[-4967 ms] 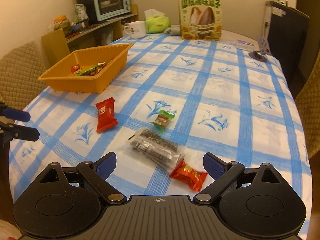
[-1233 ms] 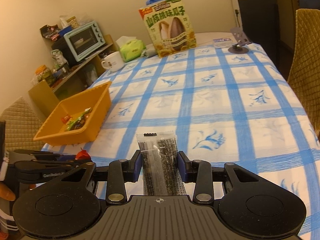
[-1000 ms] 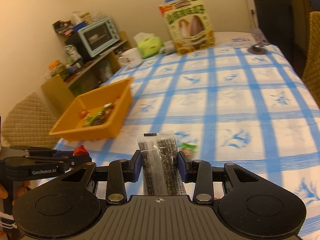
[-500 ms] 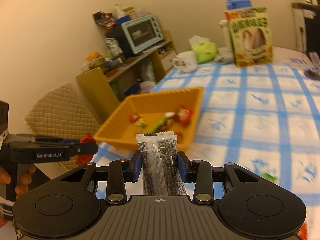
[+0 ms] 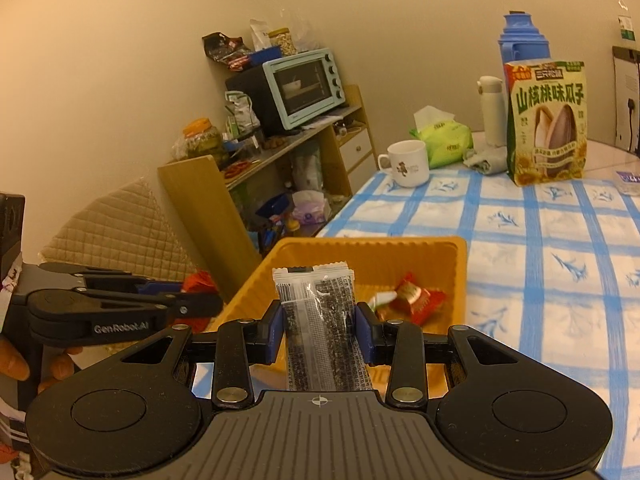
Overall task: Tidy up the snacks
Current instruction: 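Carry the red packet and seaweed packet in both grippers over the orange basket, then open both grippers to drop the red and seaweed packets into the basket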
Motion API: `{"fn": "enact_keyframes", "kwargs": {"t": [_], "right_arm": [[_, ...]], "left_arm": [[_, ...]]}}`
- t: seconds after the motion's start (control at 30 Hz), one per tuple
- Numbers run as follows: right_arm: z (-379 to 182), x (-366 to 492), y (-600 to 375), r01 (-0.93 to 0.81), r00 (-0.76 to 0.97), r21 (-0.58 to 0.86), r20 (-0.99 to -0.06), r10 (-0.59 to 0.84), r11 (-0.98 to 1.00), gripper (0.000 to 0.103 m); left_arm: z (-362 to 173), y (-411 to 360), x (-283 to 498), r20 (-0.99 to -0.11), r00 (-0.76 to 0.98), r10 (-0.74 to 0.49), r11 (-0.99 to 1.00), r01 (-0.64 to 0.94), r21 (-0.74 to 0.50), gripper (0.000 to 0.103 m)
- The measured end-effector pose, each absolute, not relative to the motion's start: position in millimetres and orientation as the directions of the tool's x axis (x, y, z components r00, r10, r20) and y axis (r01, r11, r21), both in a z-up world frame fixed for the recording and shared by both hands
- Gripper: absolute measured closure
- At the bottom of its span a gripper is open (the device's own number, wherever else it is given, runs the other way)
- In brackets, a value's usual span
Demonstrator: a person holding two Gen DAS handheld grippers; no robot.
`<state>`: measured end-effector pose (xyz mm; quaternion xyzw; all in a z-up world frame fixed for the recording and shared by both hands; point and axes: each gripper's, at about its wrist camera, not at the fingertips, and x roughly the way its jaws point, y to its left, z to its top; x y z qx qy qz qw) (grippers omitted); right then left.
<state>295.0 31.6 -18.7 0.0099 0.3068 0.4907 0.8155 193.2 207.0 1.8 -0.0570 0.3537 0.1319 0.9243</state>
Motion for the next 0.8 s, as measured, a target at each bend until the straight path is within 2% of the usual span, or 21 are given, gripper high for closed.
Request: {"fn": "enact_keyframes", "kwargs": {"t": [0.8], "right_arm": [[-38, 329, 96, -0.743, 0.394, 0.279, -0.552, 0.735, 0.608, 0.065]], "left_arm": [[-45, 274, 248, -0.759, 0.634, 0.151, 0.972, -0.233, -0.002, 0.081]]}}
